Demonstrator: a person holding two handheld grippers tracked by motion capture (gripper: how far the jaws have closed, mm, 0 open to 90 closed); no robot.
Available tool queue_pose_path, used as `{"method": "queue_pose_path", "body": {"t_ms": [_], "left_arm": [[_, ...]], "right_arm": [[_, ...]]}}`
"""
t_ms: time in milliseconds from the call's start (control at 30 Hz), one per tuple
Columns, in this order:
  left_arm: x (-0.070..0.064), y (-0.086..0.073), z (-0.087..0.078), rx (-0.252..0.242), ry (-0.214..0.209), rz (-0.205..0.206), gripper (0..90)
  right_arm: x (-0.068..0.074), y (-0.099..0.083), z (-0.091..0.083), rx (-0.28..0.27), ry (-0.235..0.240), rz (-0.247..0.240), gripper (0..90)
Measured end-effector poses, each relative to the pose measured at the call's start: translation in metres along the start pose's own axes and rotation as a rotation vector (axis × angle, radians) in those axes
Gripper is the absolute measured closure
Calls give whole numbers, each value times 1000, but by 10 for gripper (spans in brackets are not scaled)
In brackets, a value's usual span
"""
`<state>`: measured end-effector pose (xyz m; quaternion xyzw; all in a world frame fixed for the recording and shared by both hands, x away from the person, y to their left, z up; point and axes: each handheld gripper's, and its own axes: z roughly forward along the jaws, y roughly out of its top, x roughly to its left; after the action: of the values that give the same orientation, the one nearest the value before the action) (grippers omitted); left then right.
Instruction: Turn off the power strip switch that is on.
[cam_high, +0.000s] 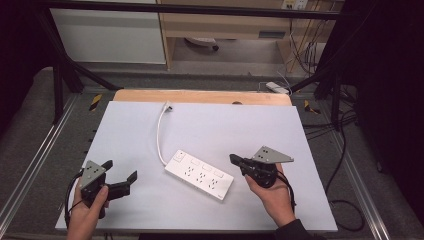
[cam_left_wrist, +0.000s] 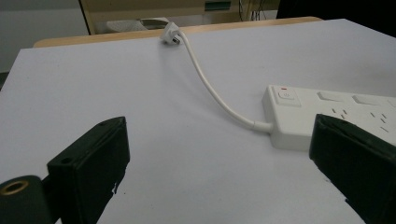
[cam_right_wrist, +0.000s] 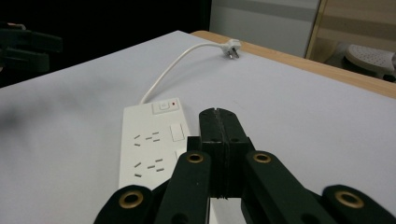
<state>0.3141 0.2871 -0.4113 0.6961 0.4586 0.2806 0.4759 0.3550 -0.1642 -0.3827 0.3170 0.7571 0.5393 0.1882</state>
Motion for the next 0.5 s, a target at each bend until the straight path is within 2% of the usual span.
{"method": "queue_pose_path", "body": {"t_ms": [500], "left_arm": [[0, 0, 1, 1, -2, 1, 50]], "right_arm": [[6, -8, 10, 73, 27, 28, 900]]}}
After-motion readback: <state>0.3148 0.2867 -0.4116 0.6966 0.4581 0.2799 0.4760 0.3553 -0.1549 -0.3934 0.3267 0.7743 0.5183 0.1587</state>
